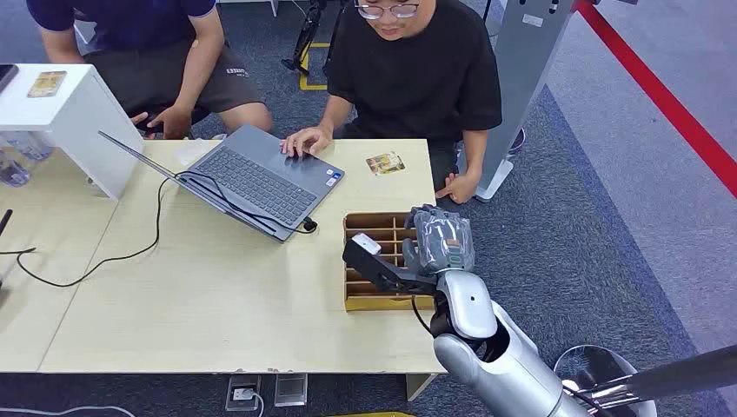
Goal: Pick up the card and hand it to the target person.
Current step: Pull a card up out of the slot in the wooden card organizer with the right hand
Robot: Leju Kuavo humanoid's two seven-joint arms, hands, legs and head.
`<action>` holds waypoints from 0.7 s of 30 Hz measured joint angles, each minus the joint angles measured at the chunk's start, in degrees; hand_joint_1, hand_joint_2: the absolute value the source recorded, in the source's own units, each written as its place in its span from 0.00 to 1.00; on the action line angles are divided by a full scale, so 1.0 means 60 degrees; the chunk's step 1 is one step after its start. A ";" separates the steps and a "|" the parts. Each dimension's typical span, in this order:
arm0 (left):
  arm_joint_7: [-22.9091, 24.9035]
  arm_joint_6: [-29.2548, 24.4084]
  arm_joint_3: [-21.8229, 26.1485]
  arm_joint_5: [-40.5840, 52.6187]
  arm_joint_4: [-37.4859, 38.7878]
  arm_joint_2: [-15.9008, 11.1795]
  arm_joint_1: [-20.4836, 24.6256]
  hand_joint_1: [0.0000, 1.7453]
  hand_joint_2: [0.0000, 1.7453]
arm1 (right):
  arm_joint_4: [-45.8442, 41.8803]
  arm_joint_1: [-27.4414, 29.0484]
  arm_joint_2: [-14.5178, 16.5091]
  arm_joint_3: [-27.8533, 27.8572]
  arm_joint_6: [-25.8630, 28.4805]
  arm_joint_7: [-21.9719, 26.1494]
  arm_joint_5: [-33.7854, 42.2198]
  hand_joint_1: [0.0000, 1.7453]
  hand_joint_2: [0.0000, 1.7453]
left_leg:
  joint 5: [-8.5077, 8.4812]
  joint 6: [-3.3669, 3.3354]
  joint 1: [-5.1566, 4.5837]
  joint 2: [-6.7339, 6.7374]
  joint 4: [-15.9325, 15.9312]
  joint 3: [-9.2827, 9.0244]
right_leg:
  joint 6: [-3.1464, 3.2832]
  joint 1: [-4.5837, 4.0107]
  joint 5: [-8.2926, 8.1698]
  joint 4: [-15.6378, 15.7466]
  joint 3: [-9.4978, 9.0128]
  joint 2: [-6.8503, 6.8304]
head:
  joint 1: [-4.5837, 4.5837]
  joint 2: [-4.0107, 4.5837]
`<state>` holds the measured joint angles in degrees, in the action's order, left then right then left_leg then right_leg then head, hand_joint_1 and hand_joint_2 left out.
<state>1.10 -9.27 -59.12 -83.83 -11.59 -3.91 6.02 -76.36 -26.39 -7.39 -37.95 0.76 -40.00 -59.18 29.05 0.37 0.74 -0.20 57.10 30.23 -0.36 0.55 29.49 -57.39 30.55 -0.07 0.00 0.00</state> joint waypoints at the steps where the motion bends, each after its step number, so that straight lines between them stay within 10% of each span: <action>1: 0.0001 0.0002 -0.0002 0.0002 -0.0001 0.0002 0.0000 0.00 0.00 | 0.0015 0.0000 0.0003 -0.0001 0.0004 0.0000 0.0002 0.59 1.00 | -0.0002 0.0000 0.0000 0.0002 -0.0003 0.0000 | 0.0001 0.0000 -0.0002 0.0003 0.0000 0.0002 | 0.0000 0.0000; 21: 0.0004 0.0052 -0.0006 -0.0009 0.0003 0.0047 -0.0003 0.00 0.00 | 0.0485 -0.0001 0.0171 0.0158 -0.0026 0.0000 -0.0390 0.52 1.00 | 0.0002 0.0000 0.0000 -0.0009 0.0008 0.0007 | -0.0001 0.0000 0.0004 -0.0008 0.0005 -0.0009 | 0.0000 0.0000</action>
<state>1.12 -8.96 -59.16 -83.88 -11.58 -3.62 6.00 -73.45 -26.40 -6.36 -37.00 0.61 -40.00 -61.52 29.06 0.37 0.74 -0.25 57.15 30.27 -0.37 0.55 29.52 -57.43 30.58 -0.12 0.00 0.00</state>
